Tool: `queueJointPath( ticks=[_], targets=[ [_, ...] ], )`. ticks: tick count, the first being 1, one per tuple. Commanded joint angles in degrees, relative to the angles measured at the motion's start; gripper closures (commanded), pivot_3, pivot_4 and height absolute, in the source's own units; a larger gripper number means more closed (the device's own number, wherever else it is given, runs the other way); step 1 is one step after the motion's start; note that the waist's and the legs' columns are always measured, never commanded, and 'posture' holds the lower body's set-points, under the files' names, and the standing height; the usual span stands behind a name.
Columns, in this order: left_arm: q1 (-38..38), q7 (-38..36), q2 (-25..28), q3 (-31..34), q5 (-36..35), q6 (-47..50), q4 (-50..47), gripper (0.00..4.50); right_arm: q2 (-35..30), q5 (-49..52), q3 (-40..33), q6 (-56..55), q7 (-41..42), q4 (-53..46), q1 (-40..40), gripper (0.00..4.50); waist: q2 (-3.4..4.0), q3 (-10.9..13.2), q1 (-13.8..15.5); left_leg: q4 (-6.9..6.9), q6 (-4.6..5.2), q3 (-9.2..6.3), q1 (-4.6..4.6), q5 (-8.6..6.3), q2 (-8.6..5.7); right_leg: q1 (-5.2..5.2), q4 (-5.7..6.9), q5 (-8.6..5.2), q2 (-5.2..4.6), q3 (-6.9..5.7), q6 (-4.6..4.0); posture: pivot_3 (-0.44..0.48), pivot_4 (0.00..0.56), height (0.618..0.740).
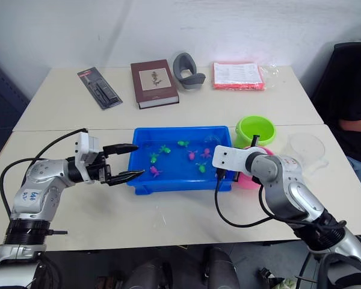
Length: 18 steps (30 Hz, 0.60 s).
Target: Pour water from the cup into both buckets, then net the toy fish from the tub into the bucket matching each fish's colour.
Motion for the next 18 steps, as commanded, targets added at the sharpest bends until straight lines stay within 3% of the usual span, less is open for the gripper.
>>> queueJointPath(
  ticks=[1, 8, 18],
  targets=[
    [0.2, -0.5, 0.3, 1.3, -1.1, -1.1, -0.7, 0.04, 1.2, 3.1, -4.0, 5.2, 2.2, -2.6, 0.9, 4.50, 0.00, 0.0, 0.0, 0.01, 0.00, 0.00, 0.00, 0.00, 0.00, 0.00, 0.01, 0.00, 0.00, 0.00, 0.00, 0.000, 0.150, 0.740],
    [0.2, -1.1, 0.2, 1.3, -0.9, -2.2, 0.4, 0.04, 6.2, 13.4, -13.7, 18.3, 3.6, -6.8, 2.1, 4.50, 0.01, 0.0, 0.0, 0.00, 0.00, -0.05, -0.04, 0.00, -0.01, 0.00, 0.01, 0.00, -0.01, -0.14, 0.00, 0.000, 0.150, 0.740],
    [-0.6, -2.5, -0.3, 0.7, -0.8, -3.7, 2.4, 0.04, 6.6, 27.8, -28.9, 33.5, 4.3, -18.8, 6.8, 4.50, 0.02, 0.0, 0.0, 0.00, 0.00, -0.16, -0.10, 0.00, 0.00, -0.01, -0.03, 0.00, -0.02, -0.13, 0.00, 0.000, 0.150, 0.740]
  ],
)
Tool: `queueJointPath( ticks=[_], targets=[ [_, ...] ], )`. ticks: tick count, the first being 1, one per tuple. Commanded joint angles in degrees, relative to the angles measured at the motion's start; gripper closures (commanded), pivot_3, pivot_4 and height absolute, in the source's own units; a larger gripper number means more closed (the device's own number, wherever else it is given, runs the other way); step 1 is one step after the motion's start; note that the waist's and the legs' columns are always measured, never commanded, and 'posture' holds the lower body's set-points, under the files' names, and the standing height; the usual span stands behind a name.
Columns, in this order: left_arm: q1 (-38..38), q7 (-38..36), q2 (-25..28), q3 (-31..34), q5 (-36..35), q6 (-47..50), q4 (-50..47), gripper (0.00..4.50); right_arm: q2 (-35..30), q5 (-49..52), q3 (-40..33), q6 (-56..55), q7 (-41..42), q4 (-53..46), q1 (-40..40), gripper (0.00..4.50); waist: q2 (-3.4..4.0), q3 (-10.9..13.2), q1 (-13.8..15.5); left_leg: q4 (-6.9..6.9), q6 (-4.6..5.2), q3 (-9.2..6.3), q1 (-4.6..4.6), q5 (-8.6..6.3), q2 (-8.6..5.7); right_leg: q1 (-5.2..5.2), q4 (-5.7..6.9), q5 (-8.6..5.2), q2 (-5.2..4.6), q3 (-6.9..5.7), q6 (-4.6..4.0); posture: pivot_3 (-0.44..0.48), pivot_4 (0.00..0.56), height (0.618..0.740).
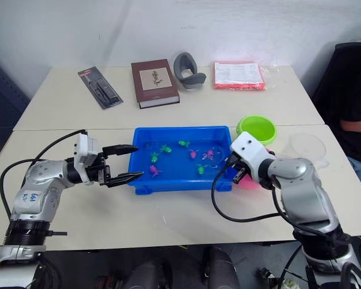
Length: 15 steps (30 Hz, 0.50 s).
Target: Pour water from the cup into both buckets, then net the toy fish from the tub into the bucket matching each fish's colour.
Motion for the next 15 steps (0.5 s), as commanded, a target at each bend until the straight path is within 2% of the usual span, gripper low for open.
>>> queueJointPath(
  ticks=[1, 6, 15],
  targets=[
    [-1.0, -1.0, -0.5, 0.5, -0.8, -1.3, 0.4, 0.04, -0.2, 4.5, -7.0, 1.8, -0.6, -5.6, 1.5, 4.50, 0.00, 0.0, 0.0, 0.00, 0.00, -0.01, 0.00, 0.00, 0.00, 0.00, -0.01, 0.00, 0.00, 0.00, 0.00, 0.000, 0.150, 0.740],
    [-3.4, -2.6, -2.1, -1.4, -0.7, -1.2, 1.5, 0.04, 2.5, 10.1, -17.2, 1.5, -0.8, -11.0, 5.1, 4.50, 0.00, 0.0, 0.2, 0.00, -0.01, -0.07, -0.03, -0.01, -0.03, 0.00, -0.01, 0.00, 0.02, -0.03, 0.00, 0.000, 0.150, 0.740],
    [-9.1, -5.7, -6.4, -5.4, -0.8, 0.0, 3.8, 0.04, 3.5, 18.7, -38.1, -4.2, 0.0, -20.1, 19.1, 4.50, 0.00, 0.0, 0.6, 0.00, -0.01, -0.10, -0.10, -0.01, -0.07, 0.02, -0.10, 0.03, 0.13, -0.09, 0.05, 0.000, 0.150, 0.740]
  ],
)
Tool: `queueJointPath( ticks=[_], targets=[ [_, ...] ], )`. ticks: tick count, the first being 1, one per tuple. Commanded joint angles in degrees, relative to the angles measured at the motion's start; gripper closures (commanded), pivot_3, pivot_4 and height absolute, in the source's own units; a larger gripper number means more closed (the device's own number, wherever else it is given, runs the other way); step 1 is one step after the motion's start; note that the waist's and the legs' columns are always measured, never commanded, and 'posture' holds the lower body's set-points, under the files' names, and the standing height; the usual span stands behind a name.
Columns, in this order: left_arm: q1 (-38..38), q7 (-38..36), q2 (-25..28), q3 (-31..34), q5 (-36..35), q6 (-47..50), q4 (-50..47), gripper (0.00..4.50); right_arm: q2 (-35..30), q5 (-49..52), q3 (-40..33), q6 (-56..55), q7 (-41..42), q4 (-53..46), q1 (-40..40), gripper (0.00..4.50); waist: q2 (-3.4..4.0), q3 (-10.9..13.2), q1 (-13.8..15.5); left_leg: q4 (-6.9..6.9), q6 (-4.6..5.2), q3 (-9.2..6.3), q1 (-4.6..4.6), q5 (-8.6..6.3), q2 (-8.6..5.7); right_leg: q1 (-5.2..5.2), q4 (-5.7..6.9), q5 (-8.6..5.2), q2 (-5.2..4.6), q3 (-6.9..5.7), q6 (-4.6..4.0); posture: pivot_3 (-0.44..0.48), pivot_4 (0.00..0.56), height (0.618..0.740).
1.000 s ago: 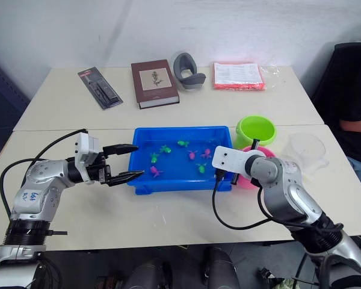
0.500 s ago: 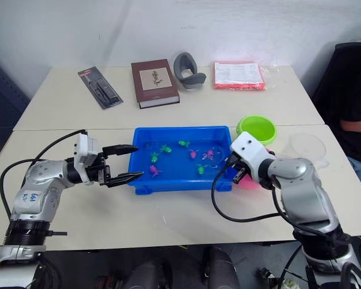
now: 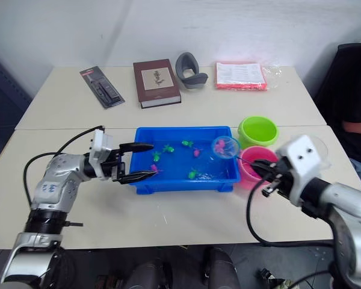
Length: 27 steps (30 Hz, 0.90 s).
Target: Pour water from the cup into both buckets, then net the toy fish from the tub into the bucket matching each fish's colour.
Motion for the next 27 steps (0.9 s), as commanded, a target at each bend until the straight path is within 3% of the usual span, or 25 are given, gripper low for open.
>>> queueJointPath(
  ticks=[1, 7, 11, 15, 22, 27],
  targets=[
    [-2.1, -2.3, -0.7, -1.2, -0.7, 0.3, 0.2, 0.04, 0.2, 1.5, -8.7, -5.4, -0.7, -3.5, 4.1, 4.50, 0.00, 0.0, 0.0, 0.00, 0.00, 0.01, 0.03, 0.00, -0.01, 0.00, 0.03, 0.00, 0.01, 0.00, 0.00, 0.000, 0.150, 0.740],
    [-4.9, -3.0, -2.3, -2.6, 0.3, 0.0, 2.5, 0.04, 1.7, -3.5, -13.4, -25.4, -2.2, 0.4, 18.7, 4.50, 0.00, 0.0, 0.3, -0.03, 0.00, 0.10, 0.10, 0.00, 0.00, 0.01, 0.02, 0.00, 0.12, 0.05, 0.00, 0.000, 0.150, 0.740],
    [-5.6, -3.6, -3.1, -3.0, 0.5, -0.6, 3.4, 0.04, 1.2, -12.1, -9.5, -42.9, -5.7, 6.2, 25.3, 4.50, 0.00, 0.0, 0.3, -0.05, 0.00, 0.36, 0.34, 0.00, -0.03, 0.05, -0.01, 0.01, 0.13, 0.11, 0.03, 0.000, 0.150, 0.740],
    [-5.8, -3.4, -3.9, -2.9, 0.7, -1.2, 3.9, 0.04, -3.6, -26.1, -3.5, -63.5, -10.1, 13.4, 30.3, 4.50, 0.01, 0.0, 0.2, -0.08, 0.00, 0.48, 0.48, 0.00, -0.02, 0.07, -0.05, 0.01, 0.13, 0.25, 0.03, 0.000, 0.150, 0.740],
    [-6.4, -1.4, -6.4, -2.6, 0.4, -1.7, 4.4, 0.04, -9.7, -45.6, -0.9, -89.9, -24.8, 23.3, 32.3, 4.50, 0.01, 0.0, 0.2, -0.08, -0.04, 0.53, 0.51, 0.02, 0.01, 0.06, -0.07, 0.01, 0.14, 0.78, 0.02, 0.000, 0.150, 0.740],
    [-6.4, -0.9, -7.3, -3.1, 0.8, -1.3, 3.8, 0.04, -10.5, -52.2, -0.8, -97.8, -31.5, 26.7, 31.9, 4.50, 0.00, 0.0, 0.4, -0.08, -0.08, 0.52, 0.51, 0.04, 0.01, 0.06, -0.07, 0.00, 0.15, 0.80, 0.02, 0.000, 0.150, 0.740]
  ],
)
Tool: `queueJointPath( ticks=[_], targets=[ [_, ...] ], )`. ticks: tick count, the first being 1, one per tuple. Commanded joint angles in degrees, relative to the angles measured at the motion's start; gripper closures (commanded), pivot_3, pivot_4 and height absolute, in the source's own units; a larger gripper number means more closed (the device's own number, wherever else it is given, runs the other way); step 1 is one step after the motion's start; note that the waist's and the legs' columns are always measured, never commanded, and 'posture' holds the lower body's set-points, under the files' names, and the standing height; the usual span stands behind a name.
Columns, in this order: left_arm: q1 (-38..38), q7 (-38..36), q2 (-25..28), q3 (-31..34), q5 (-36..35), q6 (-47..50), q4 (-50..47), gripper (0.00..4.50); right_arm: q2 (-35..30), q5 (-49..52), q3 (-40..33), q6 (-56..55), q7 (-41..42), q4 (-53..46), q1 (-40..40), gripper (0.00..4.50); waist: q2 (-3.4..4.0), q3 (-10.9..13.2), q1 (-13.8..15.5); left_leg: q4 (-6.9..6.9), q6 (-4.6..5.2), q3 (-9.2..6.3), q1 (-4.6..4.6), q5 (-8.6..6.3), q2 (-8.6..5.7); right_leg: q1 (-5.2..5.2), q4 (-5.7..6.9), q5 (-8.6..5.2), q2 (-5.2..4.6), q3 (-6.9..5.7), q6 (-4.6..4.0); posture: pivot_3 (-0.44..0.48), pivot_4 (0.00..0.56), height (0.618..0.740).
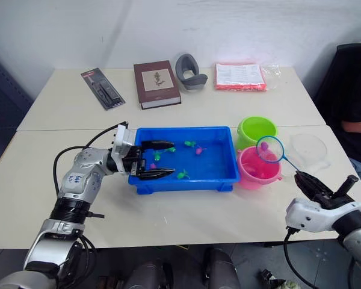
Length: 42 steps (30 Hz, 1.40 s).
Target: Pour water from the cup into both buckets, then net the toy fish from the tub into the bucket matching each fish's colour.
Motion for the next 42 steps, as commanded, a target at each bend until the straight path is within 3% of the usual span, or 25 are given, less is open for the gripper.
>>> queueJointPath(
  ticks=[1, 13, 16, 35, 40, 42],
  targets=[
    [-0.7, 0.4, -0.4, 0.0, 0.0, -0.5, -1.4, 0.04, -0.6, -3.3, -0.9, -4.4, -4.3, 1.1, -0.1, 4.50, 0.00, 0.0, 0.0, 0.00, 0.00, 0.00, 0.00, 0.00, 0.00, 0.00, 0.00, 0.00, 0.00, 0.01, 0.00, 0.000, 0.150, 0.740],
    [-0.3, -0.1, -0.4, -1.3, 0.5, -0.5, -2.8, 0.04, -1.5, -6.2, -4.3, -12.0, -8.1, 3.7, 3.8, 4.50, 0.00, 0.0, -0.1, 0.01, 0.00, 0.01, 0.01, 0.00, 0.02, 0.00, 0.00, 0.00, 0.01, 0.05, 0.00, 0.000, 0.150, 0.740],
    [-0.1, -0.5, -0.2, -1.8, 0.5, -0.5, -3.0, 0.04, -1.9, -5.7, -8.2, -13.2, -10.1, 6.4, 4.8, 4.50, 0.00, 0.0, 0.2, -0.01, 0.00, -0.01, 0.00, 0.00, 0.03, 0.00, -0.01, -0.01, 0.02, 0.04, -0.02, 0.000, 0.150, 0.740],
    [-0.1, 0.2, -0.3, -1.7, 0.5, -0.6, -3.0, 0.04, -3.3, -9.6, -7.7, -15.1, -12.6, 9.9, 4.7, 4.50, 0.01, 0.0, 0.1, -0.01, 0.00, 0.00, 0.02, 0.00, 0.05, 0.00, 0.00, -0.02, 0.01, 0.08, -0.03, 0.000, 0.150, 0.740],
    [0.5, 0.7, 0.8, -1.0, 0.3, -0.4, -3.7, 0.04, -2.8, -7.7, -8.1, -14.2, -11.7, 7.9, 4.7, 4.50, 0.01, 0.0, 0.1, 0.00, 0.00, 0.01, 0.02, 0.00, 0.04, 0.00, 0.00, -0.02, 0.00, 0.09, -0.03, 0.000, 0.150, 0.740],
    [0.7, 0.8, 1.2, -0.6, 0.3, -0.4, -3.7, 0.04, -2.7, -2.3, -6.9, -12.2, -9.0, 7.4, 4.0, 4.50, 0.01, 0.0, 0.0, 0.00, 0.00, 0.01, 0.03, 0.00, 0.05, 0.00, 0.01, -0.02, 0.00, 0.09, -0.03, 0.000, 0.150, 0.740]
  ],
)
